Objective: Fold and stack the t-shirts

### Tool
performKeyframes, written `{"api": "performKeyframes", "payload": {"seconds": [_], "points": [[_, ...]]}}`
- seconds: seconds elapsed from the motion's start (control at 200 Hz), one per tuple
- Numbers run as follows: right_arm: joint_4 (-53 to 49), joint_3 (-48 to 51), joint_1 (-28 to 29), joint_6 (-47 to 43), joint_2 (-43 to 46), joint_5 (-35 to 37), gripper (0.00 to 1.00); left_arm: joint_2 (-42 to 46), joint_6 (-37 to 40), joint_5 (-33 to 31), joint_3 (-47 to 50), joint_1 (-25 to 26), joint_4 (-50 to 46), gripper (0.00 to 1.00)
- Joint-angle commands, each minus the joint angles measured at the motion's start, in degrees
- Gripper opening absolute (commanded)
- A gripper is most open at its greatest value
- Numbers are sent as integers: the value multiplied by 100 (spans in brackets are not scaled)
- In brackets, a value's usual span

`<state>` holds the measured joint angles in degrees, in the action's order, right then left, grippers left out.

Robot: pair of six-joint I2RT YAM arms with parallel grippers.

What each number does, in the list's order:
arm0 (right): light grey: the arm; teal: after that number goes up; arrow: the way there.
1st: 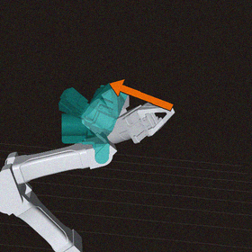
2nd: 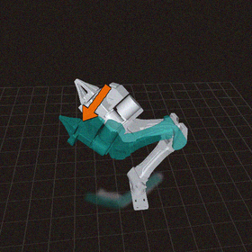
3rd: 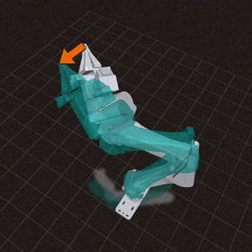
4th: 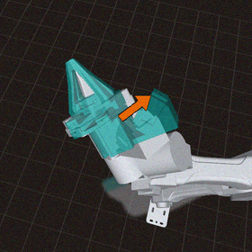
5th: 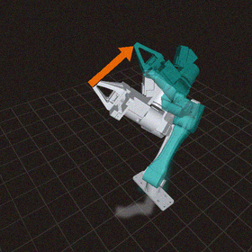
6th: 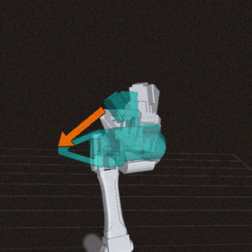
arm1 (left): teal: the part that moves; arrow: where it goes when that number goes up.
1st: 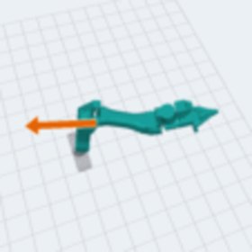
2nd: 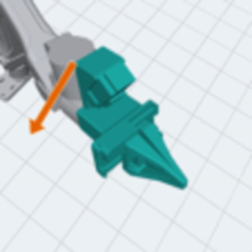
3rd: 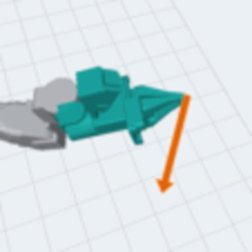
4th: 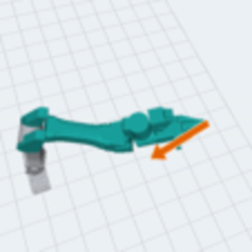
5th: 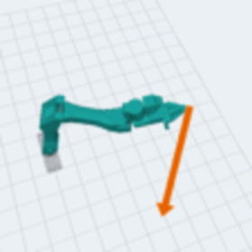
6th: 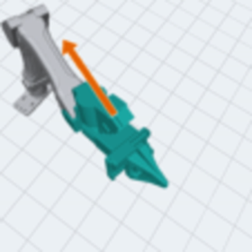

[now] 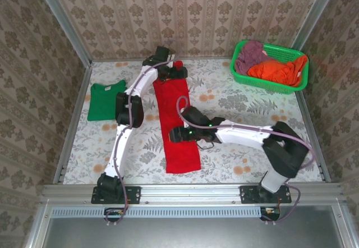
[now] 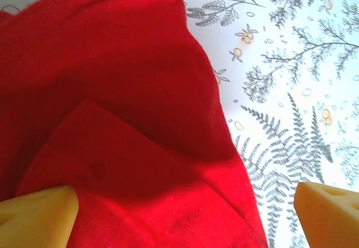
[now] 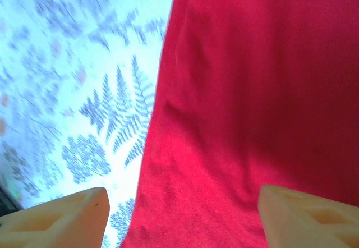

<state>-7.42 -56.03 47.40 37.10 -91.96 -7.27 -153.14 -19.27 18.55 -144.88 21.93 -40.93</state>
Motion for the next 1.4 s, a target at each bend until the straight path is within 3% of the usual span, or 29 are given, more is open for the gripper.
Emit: {"api": "performKeyframes", "payload": {"seconds": [0.0,0.11,0.205,0.35,0.51,0.605,0.745,0.875,1.025,1.23,1.395], "points": [[504,309,-463,-182,481,432,71,940,-30,141,186,-22,-53,100],[732,278,-1013,-109,487,413,71,1703,108,-81,538,-63,10,100],[742,-97,-1417,-124,184,382,70,2595,249,-386,1420,-87,272,100],[878,-941,-1794,-78,-608,254,69,4426,153,-973,4057,-102,1339,100],[547,-2368,-1910,-104,-1930,-228,57,6327,-223,-1371,6863,-1,2267,100],[72,-3241,-1925,-187,-2689,-258,51,7168,-386,-1567,8058,216,2346,100],[-546,-4325,-1979,-253,-3630,-504,52,8027,-1008,-1521,9368,654,2377,100],[-1337,-5485,-1989,-352,-4529,-1006,55,8599,-1572,-1618,10225,1000,2596,100],[-1821,-6107,-2064,-149,-5127,-731,57,8775,-1766,-1622,10671,1093,2713,100],[-2299,-5946,-2345,71,-5055,177,57,8620,-1457,-1526,10603,1089,2707,100],[-2185,-5464,-2560,22,-4660,217,57,8500,-1224,-1254,10659,687,2732,100]]}}
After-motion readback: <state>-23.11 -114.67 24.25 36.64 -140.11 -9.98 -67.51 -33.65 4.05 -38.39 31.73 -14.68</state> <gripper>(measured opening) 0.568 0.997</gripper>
